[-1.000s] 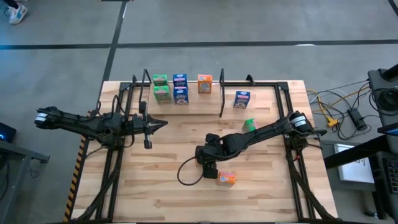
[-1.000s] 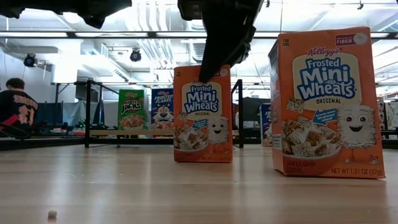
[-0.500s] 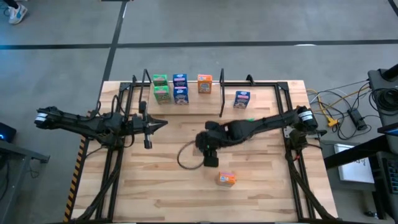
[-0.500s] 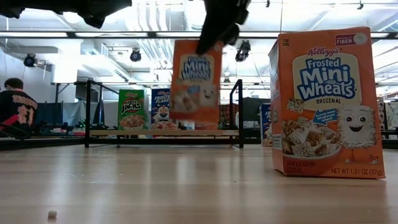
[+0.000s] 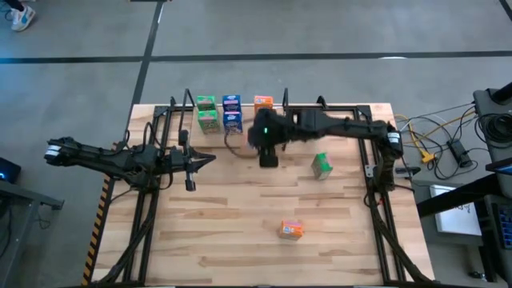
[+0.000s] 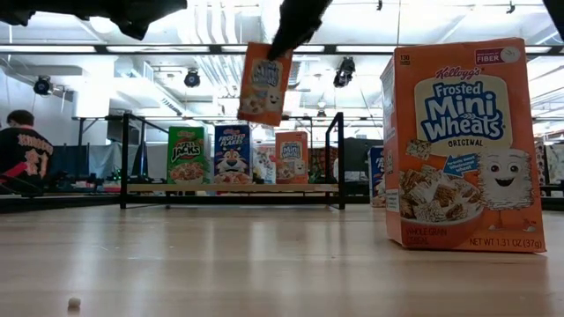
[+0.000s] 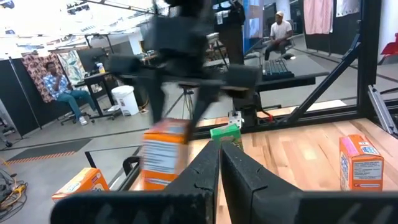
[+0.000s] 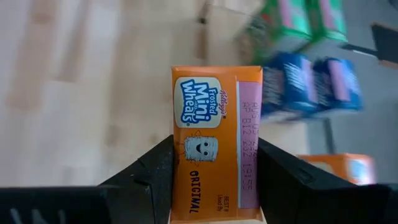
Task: Stack cereal on shelf
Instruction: Put the top orange cereal box on the shelf aligned with the other orange cereal box
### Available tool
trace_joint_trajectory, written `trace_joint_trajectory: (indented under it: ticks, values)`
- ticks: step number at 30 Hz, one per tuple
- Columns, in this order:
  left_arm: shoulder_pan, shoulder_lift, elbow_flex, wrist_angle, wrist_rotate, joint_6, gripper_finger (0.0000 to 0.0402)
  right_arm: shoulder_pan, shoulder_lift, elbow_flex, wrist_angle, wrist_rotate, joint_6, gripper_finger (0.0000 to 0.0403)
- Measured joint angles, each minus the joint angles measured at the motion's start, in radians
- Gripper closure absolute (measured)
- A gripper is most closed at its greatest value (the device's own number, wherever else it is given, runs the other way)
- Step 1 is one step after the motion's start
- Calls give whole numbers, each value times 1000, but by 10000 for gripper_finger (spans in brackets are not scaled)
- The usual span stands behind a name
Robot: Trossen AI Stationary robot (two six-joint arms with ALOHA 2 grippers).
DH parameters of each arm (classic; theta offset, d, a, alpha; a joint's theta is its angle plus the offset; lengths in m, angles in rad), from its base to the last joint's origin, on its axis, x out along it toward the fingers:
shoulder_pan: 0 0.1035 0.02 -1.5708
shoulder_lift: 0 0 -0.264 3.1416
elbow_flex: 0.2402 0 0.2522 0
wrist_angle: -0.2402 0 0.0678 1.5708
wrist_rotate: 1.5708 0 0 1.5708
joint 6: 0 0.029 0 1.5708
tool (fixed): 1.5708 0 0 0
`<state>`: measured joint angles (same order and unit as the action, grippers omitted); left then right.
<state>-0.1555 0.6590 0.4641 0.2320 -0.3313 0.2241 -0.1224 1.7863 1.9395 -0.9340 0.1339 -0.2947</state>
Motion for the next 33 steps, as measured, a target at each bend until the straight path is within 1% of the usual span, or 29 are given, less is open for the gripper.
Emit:
trace_joint_trajectory:
  ticks: [6, 7, 11, 15, 20, 23, 33]
  values:
    - [0, 0, 0, -1, 0, 0, 401, -140, 0, -29, -5, -9, -120, 232]
    - [0, 0, 0, -1, 0, 0, 401, -163, 1, -39, -7, -25, -130, 232]
    - [0, 0, 0, -1, 0, 0, 401, -249, 2, -88, 20, -143, -137, 232]
    - [0, 0, 0, -1, 0, 0, 401, -303, 2, -128, 41, -198, -156, 232]
    - [0, 0, 0, -1, 0, 2, 401, -331, 2, -167, 111, -249, -178, 232]
    - [0, 0, 0, -1, 0, 3, 401, -335, 2, -180, 146, -250, -200, 232]
    - [0, 0, 0, -1, 0, 3, 401, -335, 3, -189, 156, -246, -222, 232]
